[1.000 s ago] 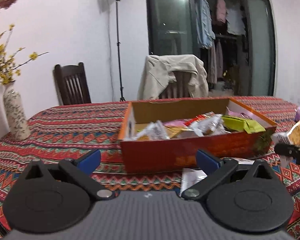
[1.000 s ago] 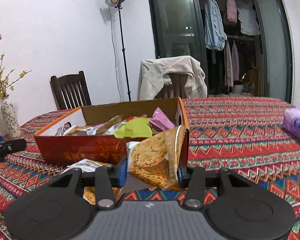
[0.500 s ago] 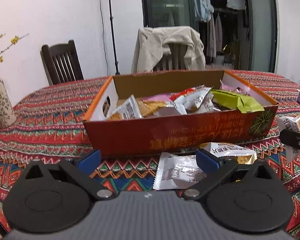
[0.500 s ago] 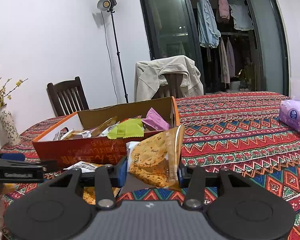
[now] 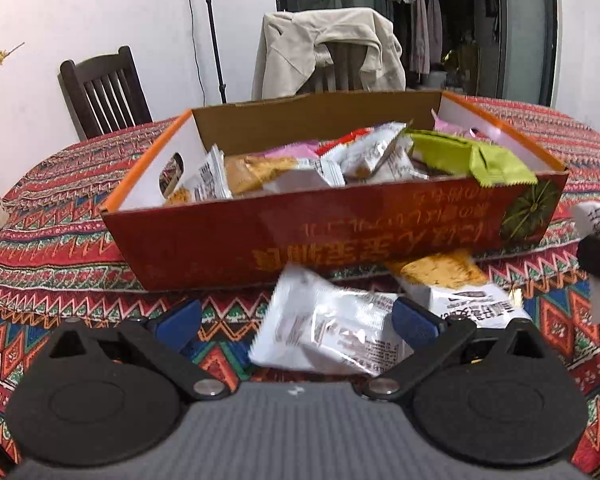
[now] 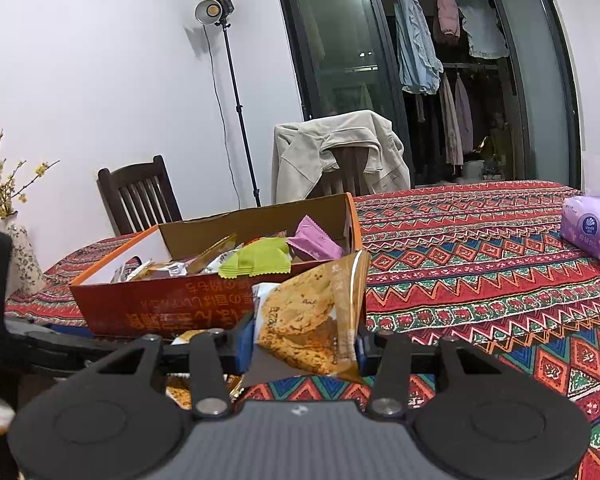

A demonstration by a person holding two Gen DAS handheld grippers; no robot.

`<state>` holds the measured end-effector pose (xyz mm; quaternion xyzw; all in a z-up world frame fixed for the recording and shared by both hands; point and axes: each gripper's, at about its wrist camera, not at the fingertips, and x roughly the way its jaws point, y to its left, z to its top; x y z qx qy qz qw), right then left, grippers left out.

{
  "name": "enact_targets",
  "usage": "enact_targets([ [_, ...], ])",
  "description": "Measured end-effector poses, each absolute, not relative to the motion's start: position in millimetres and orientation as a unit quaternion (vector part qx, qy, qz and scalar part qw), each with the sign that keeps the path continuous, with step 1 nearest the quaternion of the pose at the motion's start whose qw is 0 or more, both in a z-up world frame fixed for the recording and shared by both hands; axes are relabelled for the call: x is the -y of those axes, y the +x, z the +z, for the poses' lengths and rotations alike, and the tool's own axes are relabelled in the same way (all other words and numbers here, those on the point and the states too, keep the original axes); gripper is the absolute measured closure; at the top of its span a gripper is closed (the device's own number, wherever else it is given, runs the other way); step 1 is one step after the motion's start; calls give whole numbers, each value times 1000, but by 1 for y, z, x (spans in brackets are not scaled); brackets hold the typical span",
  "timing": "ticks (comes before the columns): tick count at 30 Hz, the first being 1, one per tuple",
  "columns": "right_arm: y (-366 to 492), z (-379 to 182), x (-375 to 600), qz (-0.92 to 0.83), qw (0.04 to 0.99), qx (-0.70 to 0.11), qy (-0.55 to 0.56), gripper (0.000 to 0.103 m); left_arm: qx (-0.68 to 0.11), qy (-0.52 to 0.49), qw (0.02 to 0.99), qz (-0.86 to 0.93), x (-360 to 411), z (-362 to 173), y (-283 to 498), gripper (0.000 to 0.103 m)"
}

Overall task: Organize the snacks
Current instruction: 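Grasp a white packet with the left gripper while the right holds the cracker packet, then carry both packets over the orange box and open both grippers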

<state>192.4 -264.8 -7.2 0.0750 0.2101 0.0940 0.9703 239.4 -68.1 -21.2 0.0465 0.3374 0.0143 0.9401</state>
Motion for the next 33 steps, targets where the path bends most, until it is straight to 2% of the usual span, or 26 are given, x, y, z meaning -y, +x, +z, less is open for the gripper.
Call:
enact_targets([
  [11, 194, -8, 260, 94, 970, -215, 72, 57, -352, 46, 934, 18, 53, -28, 238, 0],
  [13, 195, -8, 260, 94, 969, -215, 71, 57, -350, 46, 936, 18, 54, -28, 237, 3],
  [16, 195, -8, 260, 94, 969, -216, 71, 57, -342, 47, 939, 6, 56, -27, 235, 13],
  [18, 195, -8, 258, 94, 969, -217, 70, 57, -338, 45, 940, -6, 57, -27, 234, 25],
  [19, 196, -8, 258, 94, 969, -218, 70, 57, -335, 42, 941, -13, 57, -26, 233, 36],
  [20, 196, -9, 258, 94, 969, -218, 69, 57, -333, 41, 942, -18, 58, -26, 231, 42],
  [21, 196, -9, 258, 94, 969, -218, 70, 57, -331, 41, 942, -18, 59, -25, 231, 44],
  [23, 196, -9, 258, 94, 969, -219, 70, 57, -327, 32, 944, -22, 57, -24, 229, 60],
  [24, 196, -9, 259, 94, 969, -219, 69, 57, -324, 26, 945, -27, 55, -22, 228, 65],
  [26, 196, -9, 258, 96, 968, -220, 69, 57, -321, 21, 946, -31, 53, -19, 226, 84],
  [33, 197, -9, 260, 100, 968, -219, 69, 57, -303, 18, 952, -27, 47, -12, 212, 87],
])
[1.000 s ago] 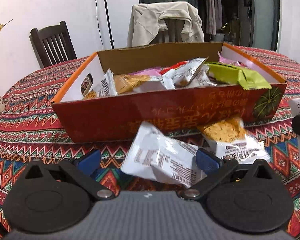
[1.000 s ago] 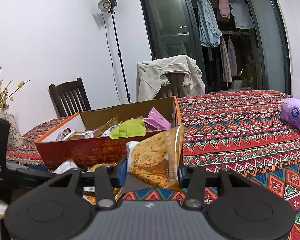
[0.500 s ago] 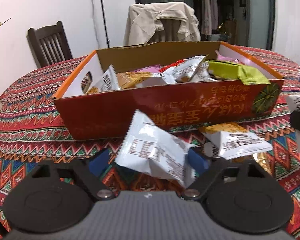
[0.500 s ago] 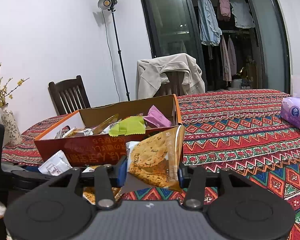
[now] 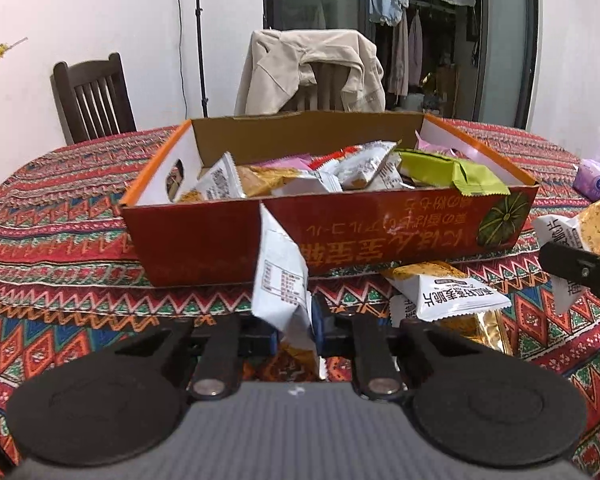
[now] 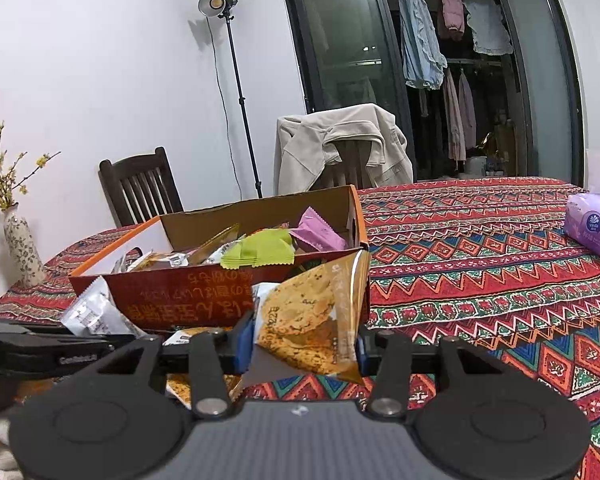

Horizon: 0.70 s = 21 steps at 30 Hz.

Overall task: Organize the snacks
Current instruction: 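Carry both packets over the orange box and open both grippers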

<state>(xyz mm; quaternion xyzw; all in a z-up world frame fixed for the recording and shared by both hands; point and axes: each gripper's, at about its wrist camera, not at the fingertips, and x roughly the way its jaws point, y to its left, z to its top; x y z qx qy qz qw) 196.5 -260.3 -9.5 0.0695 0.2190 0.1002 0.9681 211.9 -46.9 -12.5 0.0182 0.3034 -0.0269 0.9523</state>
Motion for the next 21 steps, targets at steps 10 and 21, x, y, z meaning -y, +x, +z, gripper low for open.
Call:
enact_targets([
  [10, 190, -8, 260, 119, 970, -202, 66, 57, -260, 11, 965, -23, 30, 4, 180, 87],
  [21, 182, 12, 245, 149, 970, -184, 48, 57, -211, -5, 977, -30, 19, 33, 162, 87],
])
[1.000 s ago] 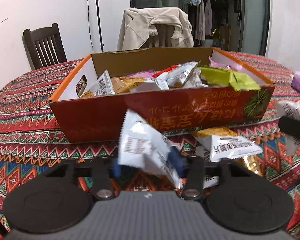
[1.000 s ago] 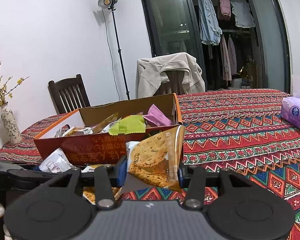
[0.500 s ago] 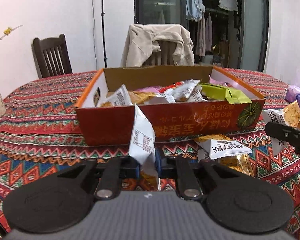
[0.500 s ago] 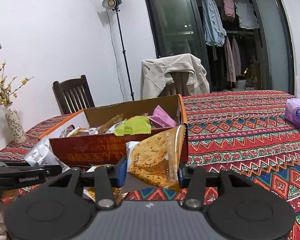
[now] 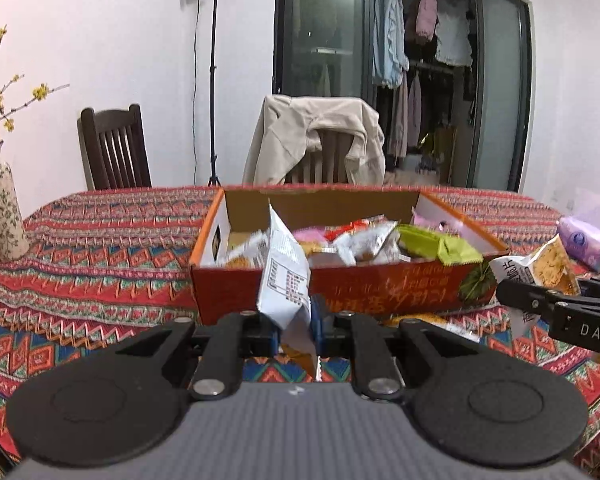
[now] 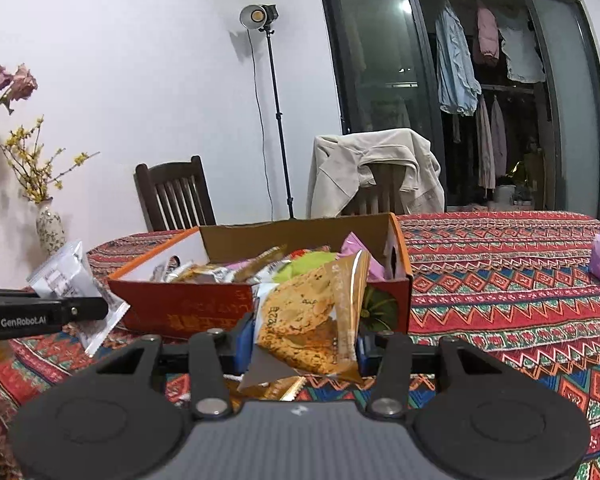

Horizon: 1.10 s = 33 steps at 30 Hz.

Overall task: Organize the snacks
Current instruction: 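Carry both packets over the orange box and open both grippers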

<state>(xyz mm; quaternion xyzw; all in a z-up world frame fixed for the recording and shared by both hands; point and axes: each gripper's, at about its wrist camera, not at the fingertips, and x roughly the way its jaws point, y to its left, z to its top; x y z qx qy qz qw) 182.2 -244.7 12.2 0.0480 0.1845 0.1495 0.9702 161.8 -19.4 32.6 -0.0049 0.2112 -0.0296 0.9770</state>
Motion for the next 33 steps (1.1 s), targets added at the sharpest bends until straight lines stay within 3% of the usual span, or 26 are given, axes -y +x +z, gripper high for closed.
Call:
enact_targets([
  [17, 216, 81, 218, 148, 979, -138, 36, 57, -145, -22, 989, -31, 23, 81, 192, 87],
  [33, 302, 75, 204, 120, 981, -143, 45, 57, -146, -40, 988, 7, 13, 81, 278, 87],
])
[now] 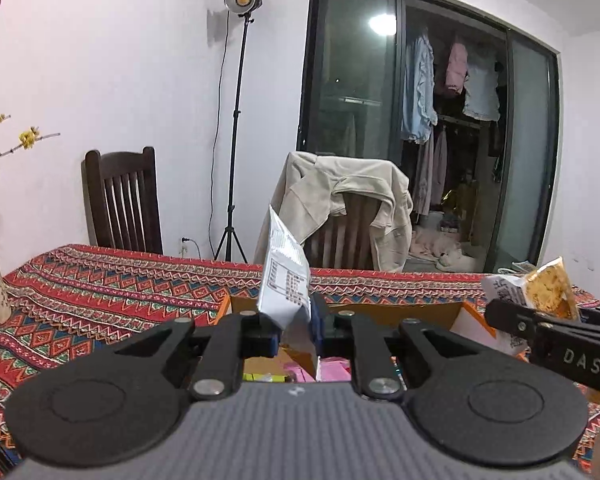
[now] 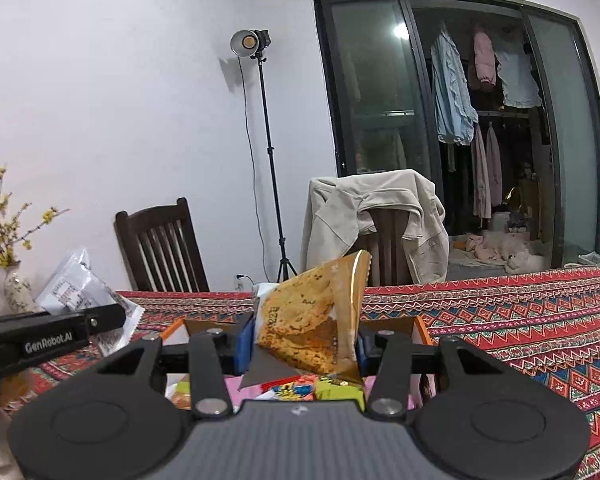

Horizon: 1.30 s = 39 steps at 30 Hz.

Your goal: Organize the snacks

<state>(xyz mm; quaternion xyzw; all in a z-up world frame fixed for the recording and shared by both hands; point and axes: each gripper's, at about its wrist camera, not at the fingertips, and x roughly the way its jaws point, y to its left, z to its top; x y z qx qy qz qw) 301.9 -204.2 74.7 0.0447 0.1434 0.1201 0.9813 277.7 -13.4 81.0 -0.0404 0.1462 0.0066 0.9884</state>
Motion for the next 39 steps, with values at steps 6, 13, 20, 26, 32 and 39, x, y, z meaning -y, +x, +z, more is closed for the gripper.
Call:
enact_targets([
  [6, 314, 53, 204, 128, 979, -151, 46, 57, -169, -27, 985, -1, 11, 57, 294, 87],
  [13, 318, 39, 198, 130, 976, -168, 41, 57, -182, -23, 983, -1, 9, 45, 300, 87],
  [20, 320, 34, 202, 113, 976, -179, 50, 11, -163, -20, 986, -2, 12, 40, 296, 18],
  [26, 315, 34, 205, 102, 979, -169, 50, 0, -130, -38, 991, 16, 8, 42, 285, 0],
  [32, 315, 34, 204, 99, 980, -168, 45, 0, -150, -58, 987, 26, 3, 40, 290, 0],
  [39, 306, 41, 207, 97, 982, -155, 48, 0, -135, -67, 988, 25, 0, 49, 279, 0],
])
